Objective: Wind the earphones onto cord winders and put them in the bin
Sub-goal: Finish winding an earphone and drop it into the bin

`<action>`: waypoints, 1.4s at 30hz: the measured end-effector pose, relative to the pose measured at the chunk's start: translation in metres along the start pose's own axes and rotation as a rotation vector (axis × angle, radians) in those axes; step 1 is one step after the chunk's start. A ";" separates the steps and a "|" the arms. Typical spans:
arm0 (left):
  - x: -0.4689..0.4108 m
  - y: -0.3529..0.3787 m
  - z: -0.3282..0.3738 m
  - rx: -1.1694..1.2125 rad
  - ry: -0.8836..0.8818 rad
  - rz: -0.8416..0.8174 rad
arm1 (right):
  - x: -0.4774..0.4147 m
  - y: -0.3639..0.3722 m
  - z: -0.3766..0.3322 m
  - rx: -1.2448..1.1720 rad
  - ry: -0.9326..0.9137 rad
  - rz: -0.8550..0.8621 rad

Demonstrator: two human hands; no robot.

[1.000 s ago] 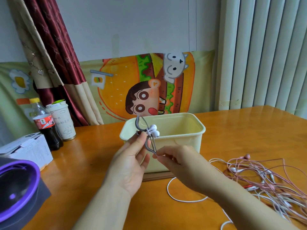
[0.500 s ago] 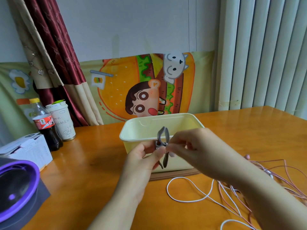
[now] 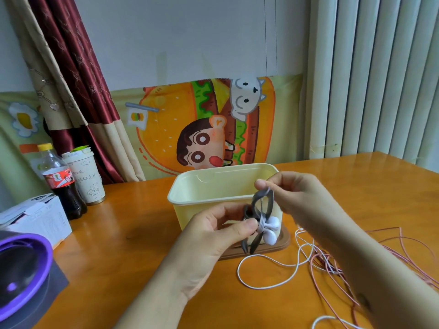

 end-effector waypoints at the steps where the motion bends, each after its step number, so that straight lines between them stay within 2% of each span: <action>1: 0.000 0.001 0.001 0.079 -0.016 -0.035 | 0.002 0.006 0.007 -0.023 0.045 -0.039; 4: -0.001 0.001 0.002 0.266 -0.053 -0.067 | 0.009 0.027 0.025 -0.116 0.148 -0.154; 8: -0.003 -0.004 0.005 0.426 -0.040 -0.013 | 0.017 0.046 0.027 -0.220 0.163 -0.144; 11: -0.003 -0.011 0.005 0.518 -0.022 0.081 | 0.018 0.054 0.020 -0.097 0.083 -0.169; 14: -0.002 -0.024 0.003 0.551 -0.014 0.230 | 0.019 0.058 0.008 0.102 -0.064 -0.295; 17: -0.002 -0.035 -0.005 0.505 -0.060 0.381 | 0.022 0.064 -0.003 0.254 -0.161 -0.392; 21: -0.002 -0.036 -0.006 0.393 -0.031 0.405 | 0.023 0.064 -0.009 0.433 -0.207 -0.477; 24: -0.001 -0.039 -0.005 0.167 0.038 0.466 | 0.022 0.060 -0.023 0.417 -0.257 -0.503; 26: 0.000 -0.038 -0.004 -0.028 0.059 0.507 | 0.019 0.050 -0.033 0.418 -0.288 -0.454; 29: 0.001 -0.029 -0.001 -0.163 0.060 0.459 | 0.010 0.027 -0.038 0.434 -0.274 -0.295; 33: -0.001 -0.015 -0.001 -0.240 0.034 0.277 | 0.002 0.000 -0.042 0.404 -0.302 -0.110; 39: -0.003 -0.009 -0.003 -0.241 0.026 0.152 | -0.001 -0.009 -0.028 0.177 -0.214 -0.074; 42: -0.004 -0.010 -0.005 -0.153 0.015 0.062 | -0.001 -0.007 -0.011 0.033 -0.094 -0.077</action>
Point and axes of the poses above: each hand's wrist, its own x-axis away from the middle knuckle, its own y-axis out of the palm, z = x × y, the point moved 5 cm from there along -x, towards the middle knuckle, and after that the axes turned 15 degrees about -y, right-handed, at the moved point
